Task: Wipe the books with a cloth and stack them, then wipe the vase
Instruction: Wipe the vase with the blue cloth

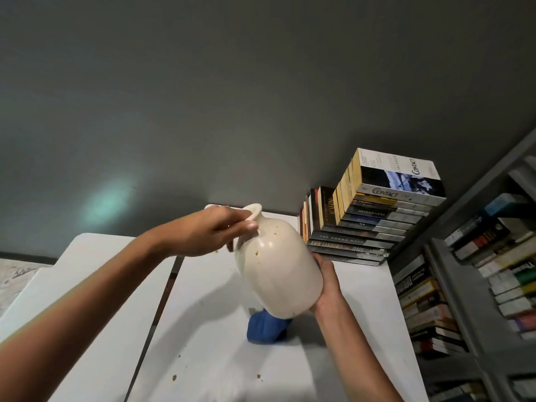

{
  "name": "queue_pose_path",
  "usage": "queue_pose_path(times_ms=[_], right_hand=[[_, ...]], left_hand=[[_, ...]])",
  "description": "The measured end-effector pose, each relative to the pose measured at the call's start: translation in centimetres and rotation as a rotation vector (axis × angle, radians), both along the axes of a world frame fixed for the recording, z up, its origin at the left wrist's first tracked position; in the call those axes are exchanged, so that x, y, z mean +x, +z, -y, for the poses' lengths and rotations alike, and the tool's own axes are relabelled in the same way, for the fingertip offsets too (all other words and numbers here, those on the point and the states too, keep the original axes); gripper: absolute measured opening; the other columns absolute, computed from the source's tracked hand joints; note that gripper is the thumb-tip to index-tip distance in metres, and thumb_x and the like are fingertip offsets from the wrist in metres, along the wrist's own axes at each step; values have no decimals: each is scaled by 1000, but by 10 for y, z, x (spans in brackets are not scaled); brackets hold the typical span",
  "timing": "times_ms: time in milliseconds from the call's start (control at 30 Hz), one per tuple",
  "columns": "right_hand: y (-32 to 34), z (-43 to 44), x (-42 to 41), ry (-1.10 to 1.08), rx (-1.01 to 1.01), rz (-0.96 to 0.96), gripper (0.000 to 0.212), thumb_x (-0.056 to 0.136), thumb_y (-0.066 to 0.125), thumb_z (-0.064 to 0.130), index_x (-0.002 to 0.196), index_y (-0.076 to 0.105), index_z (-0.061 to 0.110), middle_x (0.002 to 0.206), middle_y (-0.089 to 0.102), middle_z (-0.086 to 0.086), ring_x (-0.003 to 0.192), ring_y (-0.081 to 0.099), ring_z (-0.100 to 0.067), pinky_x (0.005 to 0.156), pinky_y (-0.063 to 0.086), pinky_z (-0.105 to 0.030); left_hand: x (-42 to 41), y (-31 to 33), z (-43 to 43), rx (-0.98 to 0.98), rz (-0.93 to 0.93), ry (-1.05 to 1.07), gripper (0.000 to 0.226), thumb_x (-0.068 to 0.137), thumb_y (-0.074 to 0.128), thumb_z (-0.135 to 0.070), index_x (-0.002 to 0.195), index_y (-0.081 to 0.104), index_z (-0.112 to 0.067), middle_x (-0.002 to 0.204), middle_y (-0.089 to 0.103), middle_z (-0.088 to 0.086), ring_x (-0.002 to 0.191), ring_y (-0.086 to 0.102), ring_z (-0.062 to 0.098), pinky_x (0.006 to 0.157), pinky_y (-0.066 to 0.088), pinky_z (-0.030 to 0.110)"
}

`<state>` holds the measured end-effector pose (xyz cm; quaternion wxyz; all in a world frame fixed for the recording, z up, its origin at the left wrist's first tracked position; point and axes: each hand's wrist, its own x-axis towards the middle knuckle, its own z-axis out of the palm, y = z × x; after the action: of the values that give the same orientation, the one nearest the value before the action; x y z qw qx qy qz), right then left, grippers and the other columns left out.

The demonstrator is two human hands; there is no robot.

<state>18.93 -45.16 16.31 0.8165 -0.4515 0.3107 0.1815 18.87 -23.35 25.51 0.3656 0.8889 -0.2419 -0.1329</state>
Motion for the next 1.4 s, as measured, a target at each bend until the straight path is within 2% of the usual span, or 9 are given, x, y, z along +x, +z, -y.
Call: queue_pose_path(times_ms=[133,233,333,433,800,1033,1167,1233,1400], right_hand=[[2,0,0,42,28,81,34,96,44,20,73,69,18,60,66,-1,57,62,-20,57,46,-24],[0,0,2,110,-110,242,25,98,48,22,85,68,16,79,69,-3,75,61,-18,68,45,-30],[3,0,8,171,-423,504,23,100,47,20,90,66,15,89,69,-1,83,62,-12,78,45,-29],[13,1,13,281,-688,756,20,99,48,19,93,67,22,95,70,8,91,62,-1,84,45,-20],[33,-30,-38,291,-1147,1515,15,91,61,6,102,72,9,108,68,-1,96,57,-13,88,39,-20],[32,-26,-19,161,-1110,1349,21,92,61,9,110,71,13,112,65,5,99,56,-12,89,42,-21],[18,-25,-44,349,-1144,1606,28,93,57,10,119,67,15,126,61,3,102,53,-13,88,38,-22],[2,-20,-44,235,-1203,1566,35,92,58,12,127,61,17,129,56,5,97,49,-14,84,43,-27],[-34,-22,-67,182,-1434,1556,35,101,41,9,131,55,18,134,48,6,85,40,-18,80,46,-30]], left_hand=[[-1,-20,-4,49,280,65,61,93,27,-61,91,54,-6,73,49,3,74,43,14,68,37,24],[0,-31,-7,-89,378,129,27,97,32,-49,81,46,-32,66,43,-7,72,41,13,63,34,23],[1,-26,-9,-135,394,189,20,96,35,-44,78,45,-40,62,40,-4,68,39,9,60,34,22],[1,-19,-12,-117,406,180,34,96,36,-44,76,48,-19,67,43,1,68,40,7,60,33,20],[-4,-28,10,-43,405,286,39,93,35,-41,95,65,-17,63,55,-15,70,48,13,63,39,28],[0,-21,20,142,378,364,49,90,30,-56,78,55,-16,54,46,-2,54,45,16,54,34,31],[0,-13,23,194,312,429,36,99,42,-48,85,63,-22,92,67,-1,85,58,31,66,35,31],[-1,-14,25,217,279,507,39,100,42,-44,86,64,-15,77,62,-2,83,55,35,66,32,31],[1,-23,17,-7,124,748,51,97,47,-46,82,60,2,89,70,13,72,50,33,63,36,32]])
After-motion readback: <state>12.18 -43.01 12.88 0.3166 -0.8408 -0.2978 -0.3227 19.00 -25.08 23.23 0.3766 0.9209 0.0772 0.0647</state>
